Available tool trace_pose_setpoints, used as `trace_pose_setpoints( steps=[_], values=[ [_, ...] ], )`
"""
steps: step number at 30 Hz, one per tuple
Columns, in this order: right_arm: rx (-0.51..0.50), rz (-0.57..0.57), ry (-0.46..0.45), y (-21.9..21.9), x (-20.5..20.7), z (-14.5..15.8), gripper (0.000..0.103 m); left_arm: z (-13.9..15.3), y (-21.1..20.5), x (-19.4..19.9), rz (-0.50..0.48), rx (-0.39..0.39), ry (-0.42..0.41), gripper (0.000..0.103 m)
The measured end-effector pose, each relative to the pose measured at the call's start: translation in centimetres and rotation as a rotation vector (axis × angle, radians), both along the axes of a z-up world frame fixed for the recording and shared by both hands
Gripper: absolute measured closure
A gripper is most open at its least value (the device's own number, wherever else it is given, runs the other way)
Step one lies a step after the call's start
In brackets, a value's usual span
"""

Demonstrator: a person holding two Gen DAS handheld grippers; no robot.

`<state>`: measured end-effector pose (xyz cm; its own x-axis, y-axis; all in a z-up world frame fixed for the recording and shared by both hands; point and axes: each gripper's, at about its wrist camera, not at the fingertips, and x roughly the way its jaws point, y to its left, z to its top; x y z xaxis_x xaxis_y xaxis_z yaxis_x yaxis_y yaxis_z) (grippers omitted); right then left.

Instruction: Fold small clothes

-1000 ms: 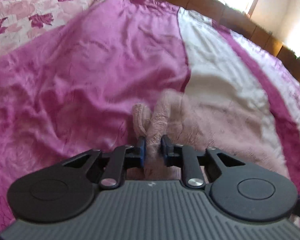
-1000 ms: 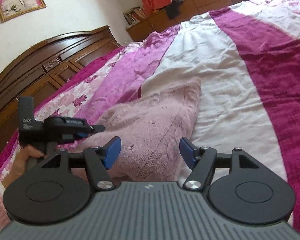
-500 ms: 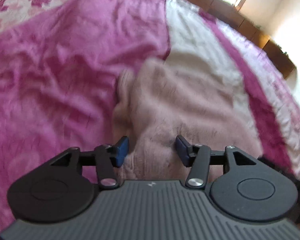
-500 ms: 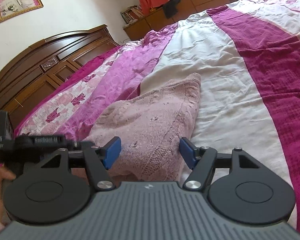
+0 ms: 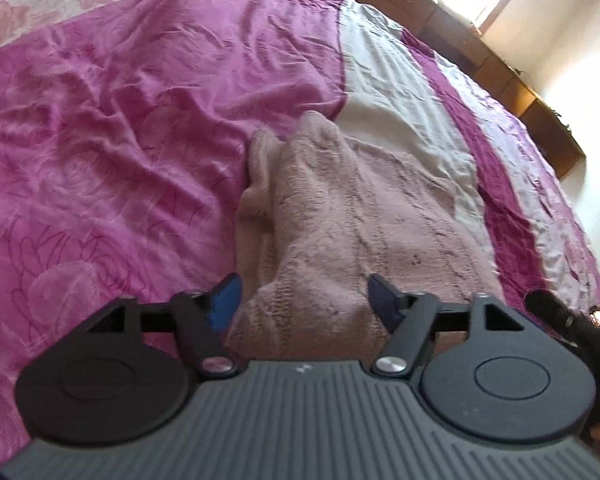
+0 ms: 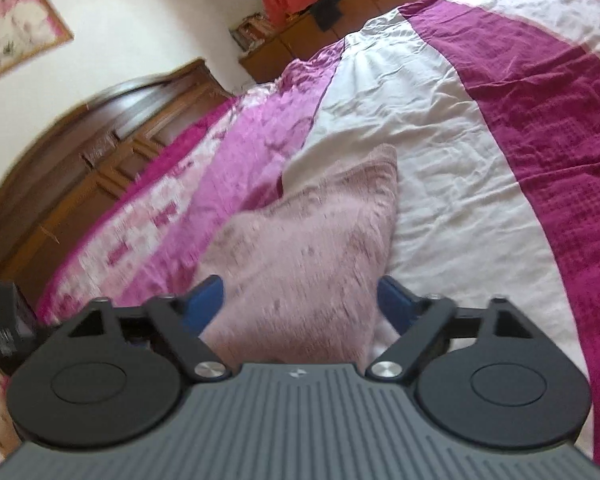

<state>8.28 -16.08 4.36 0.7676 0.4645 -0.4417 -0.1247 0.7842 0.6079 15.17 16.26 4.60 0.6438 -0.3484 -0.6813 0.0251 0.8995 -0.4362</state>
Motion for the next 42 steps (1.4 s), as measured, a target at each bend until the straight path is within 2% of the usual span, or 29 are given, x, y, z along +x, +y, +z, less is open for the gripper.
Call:
trace_pose_setpoints(
  steps=[5, 11, 19, 20, 21, 23, 25, 30, 35, 42],
  values=[
    [0.098, 0.007, 0.105, -0.8, 2.5, -0.9, 0.01, -1.5, -0.1, 0.4, 0.014, -0.03, 0.053, 0.025],
    [0.189, 0.061, 0.244, 0.2, 4.9, -4.5, 0.01, -2.5, -0.1, 0.6, 0.045, -0.098, 0.077, 0.022],
    [0.298, 0.092, 0.26, 0.7, 6.9, -6.1, 0.01, -3.9, -0.4, 0.8, 0.057, -0.216, 0.093, 0.025],
    [0.303, 0.093, 0.264, 0.7, 7.2, -6.3, 0.013, -4.0, -0.4, 0.8, 0.057, -0.228, 0.09, 0.032],
    [0.303, 0.096, 0.267, 0.8, 7.5, -6.4, 0.021, -4.1, -0.5, 0.8, 0.053, -0.239, 0.094, 0.035],
    [0.296, 0.085, 0.277, 1.0, 7.8, -6.6, 0.031, -4.2, -0.5, 0.7, 0.061, -0.25, 0.096, 0.045],
    [0.322, 0.075, 0.287, 0.9, 8.0, -6.7, 0.037, -4.1, -0.3, 0.6, 0.068, -0.267, 0.093, 0.051],
    [0.397, 0.072, 0.295, 0.4, 8.0, -5.7, 0.044, -2.9, 0.4, 0.0, 0.061, -0.335, 0.084, 0.056],
    [0.466, 0.078, 0.279, -0.7, 6.9, -3.1, 0.045, -1.1, 0.1, -1.5, 0.036, -0.411, 0.081, 0.057],
    [0.449, 0.071, 0.275, -3.0, 2.6, -0.3, 0.045, 0.9, -2.3, -5.0, -0.018, -0.398, 0.089, 0.057]
  ],
)
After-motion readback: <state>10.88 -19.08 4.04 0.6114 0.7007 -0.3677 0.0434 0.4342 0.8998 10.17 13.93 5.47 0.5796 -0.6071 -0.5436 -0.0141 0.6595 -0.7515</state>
